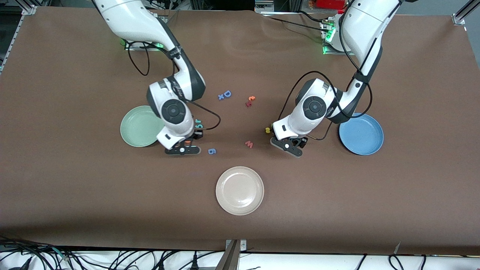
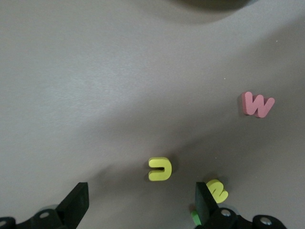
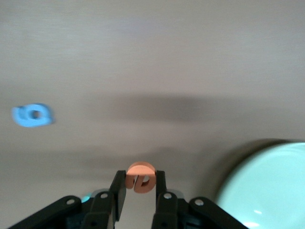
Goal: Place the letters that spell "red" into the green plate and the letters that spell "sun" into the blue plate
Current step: 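Carry the orange e to the green plate while the left gripper grasps yellow u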
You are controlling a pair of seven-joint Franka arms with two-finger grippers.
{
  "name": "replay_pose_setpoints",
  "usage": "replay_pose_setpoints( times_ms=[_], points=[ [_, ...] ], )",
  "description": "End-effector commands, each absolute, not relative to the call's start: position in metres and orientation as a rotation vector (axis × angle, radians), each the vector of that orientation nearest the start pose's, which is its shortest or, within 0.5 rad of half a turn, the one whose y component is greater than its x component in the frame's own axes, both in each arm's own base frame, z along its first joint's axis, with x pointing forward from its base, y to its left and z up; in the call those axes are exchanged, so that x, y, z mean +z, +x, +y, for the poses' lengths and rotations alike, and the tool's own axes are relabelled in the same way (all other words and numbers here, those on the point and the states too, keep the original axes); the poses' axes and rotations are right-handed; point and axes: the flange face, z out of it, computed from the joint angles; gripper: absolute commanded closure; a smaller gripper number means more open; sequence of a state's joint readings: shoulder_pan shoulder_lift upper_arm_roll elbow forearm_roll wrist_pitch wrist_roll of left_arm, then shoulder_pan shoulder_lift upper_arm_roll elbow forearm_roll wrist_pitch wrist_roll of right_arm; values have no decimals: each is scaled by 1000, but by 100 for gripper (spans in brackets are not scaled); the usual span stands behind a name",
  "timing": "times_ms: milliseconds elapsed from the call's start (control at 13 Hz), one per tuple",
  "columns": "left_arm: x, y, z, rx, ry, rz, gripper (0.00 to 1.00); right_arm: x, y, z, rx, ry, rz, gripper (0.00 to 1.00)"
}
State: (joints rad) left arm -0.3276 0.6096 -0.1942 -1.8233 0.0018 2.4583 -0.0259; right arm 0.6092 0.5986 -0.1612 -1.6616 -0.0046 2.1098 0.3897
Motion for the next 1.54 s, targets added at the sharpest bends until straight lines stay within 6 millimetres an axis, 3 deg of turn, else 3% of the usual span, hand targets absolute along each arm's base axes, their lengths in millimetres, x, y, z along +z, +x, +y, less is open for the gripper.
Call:
replay_pose_setpoints(
  times_ms=[0, 154, 307, 461, 768, 844, 921, 998, 1305, 1382, 1458],
  points=[
    [190, 574, -329, -54, -3140, 815, 6, 269, 595, 259, 251, -3274, -200, 92],
    [177, 572, -328, -67, -3046, 963, 8, 270, 597, 213, 288, -3261, -258, 92],
    [174, 571, -329, -73, -3029, 982, 8, 267, 591, 184, 338, -3251, -242, 91],
    [174, 571, -329, -73, -3029, 984, 8, 259, 571, 157, 390, -3253, -190, 91],
    [172, 568, -334, -74, -3013, 1000, 9, 208, 537, 121, 329, -3263, -134, 88],
    [168, 566, -334, -66, -3009, 1003, 10, 202, 532, 119, 316, -3263, -134, 78],
    [166, 565, -337, -61, -3007, 1010, 10, 200, 531, 118, 311, -3263, -130, 45],
    [164, 565, -338, -85, -3009, 1013, 10, 201, 531, 117, 319, -3263, -127, 0],
    [159, 567, -335, -121, -2982, 1039, 10, 234, 541, 125, 303, -3251, -110, 1],
    [158, 567, -335, -119, -2981, 1039, 10, 242, 546, 132, 301, -3251, -117, 1],
    [158, 567, -335, -119, -2981, 1039, 12, 246, 544, 154, 299, -3240, -147, 1]
  ],
)
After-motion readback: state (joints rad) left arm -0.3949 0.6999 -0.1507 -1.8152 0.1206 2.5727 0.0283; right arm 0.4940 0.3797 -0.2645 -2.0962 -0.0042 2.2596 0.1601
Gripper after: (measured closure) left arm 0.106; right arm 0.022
